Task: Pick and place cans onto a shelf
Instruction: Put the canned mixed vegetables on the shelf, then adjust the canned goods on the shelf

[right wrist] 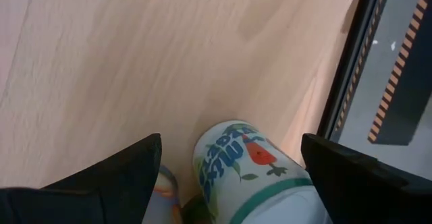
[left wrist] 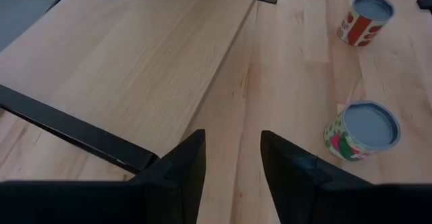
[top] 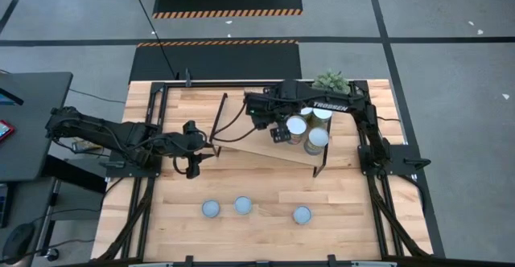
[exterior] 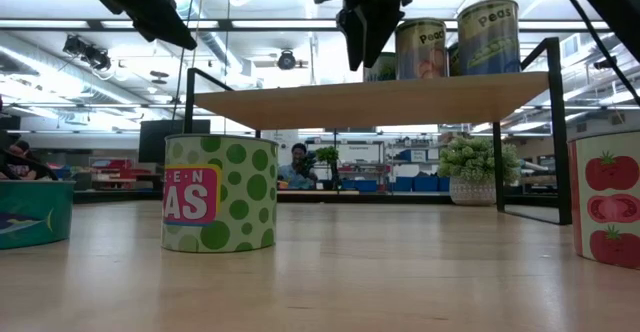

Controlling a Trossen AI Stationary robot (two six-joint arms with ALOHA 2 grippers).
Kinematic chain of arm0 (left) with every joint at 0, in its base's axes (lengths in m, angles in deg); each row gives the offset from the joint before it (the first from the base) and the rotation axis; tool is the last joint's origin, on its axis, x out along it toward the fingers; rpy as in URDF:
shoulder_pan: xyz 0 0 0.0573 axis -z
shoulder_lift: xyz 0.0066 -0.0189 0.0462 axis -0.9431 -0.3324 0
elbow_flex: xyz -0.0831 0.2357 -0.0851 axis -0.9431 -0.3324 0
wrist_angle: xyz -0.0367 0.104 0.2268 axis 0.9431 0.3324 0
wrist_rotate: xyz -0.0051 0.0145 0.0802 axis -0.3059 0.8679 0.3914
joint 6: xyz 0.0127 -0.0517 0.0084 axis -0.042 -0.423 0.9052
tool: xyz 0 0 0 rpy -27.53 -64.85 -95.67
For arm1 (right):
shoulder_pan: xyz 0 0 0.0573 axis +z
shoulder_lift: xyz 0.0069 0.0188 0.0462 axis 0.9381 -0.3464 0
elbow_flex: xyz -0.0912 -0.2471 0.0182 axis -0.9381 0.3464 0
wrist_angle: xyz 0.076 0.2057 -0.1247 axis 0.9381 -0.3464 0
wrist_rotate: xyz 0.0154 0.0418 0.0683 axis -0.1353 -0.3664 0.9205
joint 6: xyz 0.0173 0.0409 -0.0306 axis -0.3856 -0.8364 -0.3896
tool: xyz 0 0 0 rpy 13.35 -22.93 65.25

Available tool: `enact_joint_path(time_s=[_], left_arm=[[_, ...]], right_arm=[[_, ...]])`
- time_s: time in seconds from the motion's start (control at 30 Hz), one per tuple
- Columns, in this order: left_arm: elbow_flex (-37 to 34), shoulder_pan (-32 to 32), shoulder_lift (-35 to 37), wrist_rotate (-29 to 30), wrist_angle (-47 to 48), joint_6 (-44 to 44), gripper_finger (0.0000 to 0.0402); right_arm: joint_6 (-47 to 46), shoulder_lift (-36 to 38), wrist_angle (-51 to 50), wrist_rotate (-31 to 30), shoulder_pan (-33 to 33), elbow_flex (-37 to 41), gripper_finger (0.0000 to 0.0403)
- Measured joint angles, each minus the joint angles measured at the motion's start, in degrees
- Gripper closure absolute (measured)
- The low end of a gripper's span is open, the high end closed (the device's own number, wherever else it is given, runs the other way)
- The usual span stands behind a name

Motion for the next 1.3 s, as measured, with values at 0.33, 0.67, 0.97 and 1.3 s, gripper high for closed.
enact_joint_path(time_s=[0.33,0.67,0.97,1.3], left_arm=[[0.00,0.00,0.00,0.00,-0.01,0.57,0.0253],[0.02,0.20,0.00,-0.83,0.00,2.91,0.0253],[0.02,0.20,0.00,-6.12,0.09,12.15,0.0253],[0.02,0.00,0.00,-7.25,-0.74,17.86,0.0253]], right_arm=[[-1.94,0.05,4.98,-0.39,1.38,-1.24,0.0040],[-3.35,0.07,0.03,8.62,5.26,-2.16,0.0040],[-15.88,0.07,0.03,12.88,13.25,-2.16,0.0053],[-38.14,0.07,-0.04,15.57,20.92,-1.43,0.0055]])
